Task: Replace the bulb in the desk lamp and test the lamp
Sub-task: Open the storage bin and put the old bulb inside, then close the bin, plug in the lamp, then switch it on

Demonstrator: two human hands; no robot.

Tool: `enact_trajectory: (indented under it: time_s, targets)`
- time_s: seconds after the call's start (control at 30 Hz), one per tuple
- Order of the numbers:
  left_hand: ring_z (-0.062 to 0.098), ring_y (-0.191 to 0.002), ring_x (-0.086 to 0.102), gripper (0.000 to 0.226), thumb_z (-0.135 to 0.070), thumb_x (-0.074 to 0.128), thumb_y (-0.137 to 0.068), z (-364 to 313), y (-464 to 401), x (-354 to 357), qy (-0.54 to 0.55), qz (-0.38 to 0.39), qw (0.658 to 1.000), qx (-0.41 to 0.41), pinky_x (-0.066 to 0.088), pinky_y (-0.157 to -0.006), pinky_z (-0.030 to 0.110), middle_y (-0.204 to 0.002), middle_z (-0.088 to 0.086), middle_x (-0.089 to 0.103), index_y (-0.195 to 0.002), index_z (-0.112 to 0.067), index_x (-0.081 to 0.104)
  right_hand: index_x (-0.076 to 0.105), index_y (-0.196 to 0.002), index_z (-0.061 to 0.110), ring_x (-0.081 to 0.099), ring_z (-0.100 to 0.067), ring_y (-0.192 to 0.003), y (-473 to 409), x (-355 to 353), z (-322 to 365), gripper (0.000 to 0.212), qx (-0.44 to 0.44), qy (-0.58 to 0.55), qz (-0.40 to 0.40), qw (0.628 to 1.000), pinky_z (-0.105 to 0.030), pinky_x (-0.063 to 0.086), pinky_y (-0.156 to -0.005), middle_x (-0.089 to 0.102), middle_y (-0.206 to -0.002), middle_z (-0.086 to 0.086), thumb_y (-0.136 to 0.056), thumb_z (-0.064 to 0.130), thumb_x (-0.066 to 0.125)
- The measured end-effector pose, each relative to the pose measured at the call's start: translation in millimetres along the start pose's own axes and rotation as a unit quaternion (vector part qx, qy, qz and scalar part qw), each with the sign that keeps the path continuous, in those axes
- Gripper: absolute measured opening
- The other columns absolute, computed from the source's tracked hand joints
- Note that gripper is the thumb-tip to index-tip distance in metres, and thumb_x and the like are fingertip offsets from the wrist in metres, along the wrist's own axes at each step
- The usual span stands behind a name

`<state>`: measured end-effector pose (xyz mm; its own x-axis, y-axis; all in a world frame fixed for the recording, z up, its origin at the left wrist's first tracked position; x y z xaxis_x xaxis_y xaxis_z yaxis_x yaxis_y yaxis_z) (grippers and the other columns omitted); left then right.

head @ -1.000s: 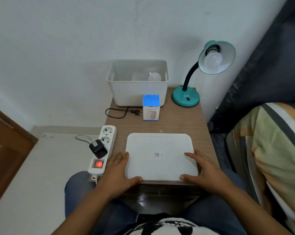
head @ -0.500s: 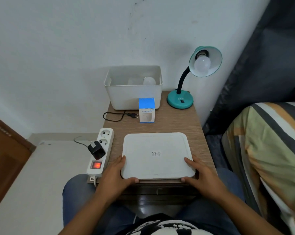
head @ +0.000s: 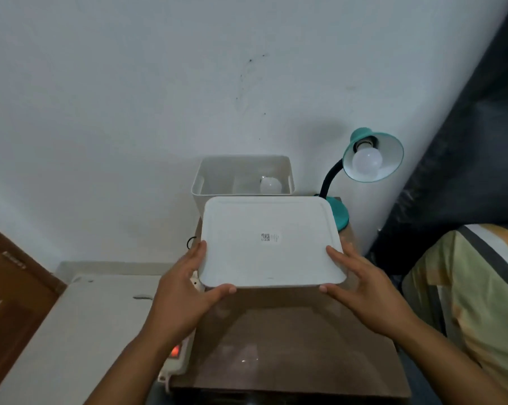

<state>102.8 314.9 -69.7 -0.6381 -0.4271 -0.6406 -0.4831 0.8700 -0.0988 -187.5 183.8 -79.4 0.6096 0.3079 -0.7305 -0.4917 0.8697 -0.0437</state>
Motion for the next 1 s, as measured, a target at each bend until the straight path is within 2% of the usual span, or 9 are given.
enact_trajectory:
  time_s: [0.1, 0.2, 0.3, 0.4, 0.47, 0.53, 0.77, 0.9, 1.0]
  targets:
    - [-0.001, -0.131, 0.030, 0.102, -0.036, 0.089, -0.067, -9.3, -41.8, -12.2, 0.018, -0.001, 1.000, 0.007, 0.031, -0.111, 0.029, -0.146, -0.023, 0.029, -0.151, -0.029, 0.033, 0.034, -0.148, 0.036, 0.014, 0.004, -0.141, -45.2, -5.6, 10.6, 0.080, -0.011, -0.015, 0.002, 1.000, -0.027, 0.022, -0.114, 0.011, -0.154, 0.026, -0.078, 0.047, 0.072]
    - [-0.001, -0.135, 0.033, 0.103, -0.034, 0.090, -0.065, -9.2, -84.8, -21.4, 0.040, 0.004, 0.999, -0.002, 0.029, -0.111, 0.024, -0.151, -0.018, 0.033, -0.151, -0.026, 0.035, 0.038, -0.148, 0.029, 0.021, 0.006, -0.136, -87.7, -8.0, 20.5, 0.077, -0.011, -0.040, 0.009, 0.999, -0.014, 0.021, -0.108, 0.014, -0.148, 0.027, -0.081, 0.038, 0.075]
    - [0.006, -0.139, 0.036, 0.103, -0.035, 0.090, -0.065, -5.3, -124.5, -25.8, 0.038, 0.010, 0.999, -0.006, 0.032, -0.115, 0.031, -0.154, -0.013, 0.035, -0.151, -0.024, 0.035, 0.037, -0.149, 0.025, 0.026, 0.003, -0.134, -125.0, -5.6, 24.7, 0.076, -0.015, -0.038, 0.016, 0.999, -0.013, 0.022, -0.106, 0.015, -0.146, 0.027, -0.083, 0.035, 0.073]
    - [0.009, -0.140, 0.037, 0.103, -0.036, 0.090, -0.065, -0.7, -157.8, -26.8, 0.041, 0.016, 0.999, -0.014, 0.035, -0.114, 0.036, -0.154, -0.011, 0.037, -0.151, -0.023, 0.035, 0.035, -0.149, 0.027, 0.025, -0.006, -0.142, -156.6, -1.3, 26.2, 0.077, -0.012, -0.036, 0.022, 0.999, -0.021, 0.023, -0.112, 0.015, -0.151, 0.022, -0.083, 0.040, 0.072]
    - [0.009, -0.139, 0.038, 0.103, -0.034, 0.090, -0.065, 3.4, -176.9, -24.4, 0.052, 0.022, 0.998, -0.023, 0.036, -0.113, 0.034, -0.154, -0.009, 0.038, -0.151, -0.021, 0.036, 0.034, -0.150, 0.028, 0.023, -0.012, -0.145, -175.3, 1.9, 26.1, 0.078, -0.003, -0.026, 0.025, 0.999, -0.032, 0.024, -0.117, 0.015, -0.159, 0.012, -0.083, 0.044, 0.071]
    - [0.010, -0.137, 0.040, 0.102, -0.032, 0.090, -0.066, 7.8, -190.1, -21.2, 0.060, 0.026, 0.997, -0.031, 0.037, -0.109, 0.031, -0.154, -0.008, 0.038, -0.151, -0.020, 0.036, 0.034, -0.150, 0.028, 0.021, -0.014, -0.146, -188.1, 4.5, 26.9, 0.078, 0.002, -0.024, 0.027, 0.999, -0.036, 0.025, -0.118, 0.014, -0.162, 0.006, -0.083, 0.044, 0.071]
    - [0.009, -0.132, 0.044, 0.098, -0.033, 0.089, -0.068, 18.8, -213.0, -14.5, 0.051, 0.030, 0.997, -0.041, 0.040, -0.098, 0.024, -0.149, -0.011, 0.044, -0.151, -0.020, 0.038, 0.035, -0.149, 0.029, 0.020, -0.013, -0.147, -208.9, 11.7, 22.9, 0.076, 0.013, -0.014, 0.032, 0.999, -0.035, 0.024, -0.119, 0.016, -0.162, 0.005, -0.084, 0.045, 0.070]
    - [0.005, -0.113, 0.049, 0.085, -0.028, 0.088, -0.070, 21.8, -218.9, -14.3, 0.042, 0.035, 0.998, -0.038, 0.042, -0.078, 0.014, -0.112, -0.036, 0.049, -0.144, -0.019, 0.047, 0.034, -0.150, 0.028, 0.019, -0.014, -0.147, -213.9, 16.5, 24.4, 0.077, 0.015, -0.007, 0.033, 0.999, -0.036, 0.023, -0.119, 0.014, -0.162, 0.004, -0.084, 0.045, 0.069]
    - [0.004, -0.117, 0.048, 0.088, -0.032, 0.089, -0.069, 23.9, -222.9, -14.5, 0.047, 0.040, 0.997, -0.050, 0.042, -0.086, 0.021, -0.121, -0.027, 0.049, -0.145, -0.025, 0.046, 0.033, -0.150, 0.028, 0.020, -0.015, -0.147, -216.6, 16.8, 26.4, 0.077, 0.017, -0.002, 0.032, 0.999, -0.035, 0.024, -0.117, 0.013, -0.162, 0.004, -0.084, 0.046, 0.069]
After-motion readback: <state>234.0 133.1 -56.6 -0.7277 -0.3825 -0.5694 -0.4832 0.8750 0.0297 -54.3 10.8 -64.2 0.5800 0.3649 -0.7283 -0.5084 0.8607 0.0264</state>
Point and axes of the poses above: each hand's wrist, its own y-axis away from the middle knuckle, its own x-axis out of the palm, z = x × y, the point moved 1 cm from there along -y, towards the middle knuckle
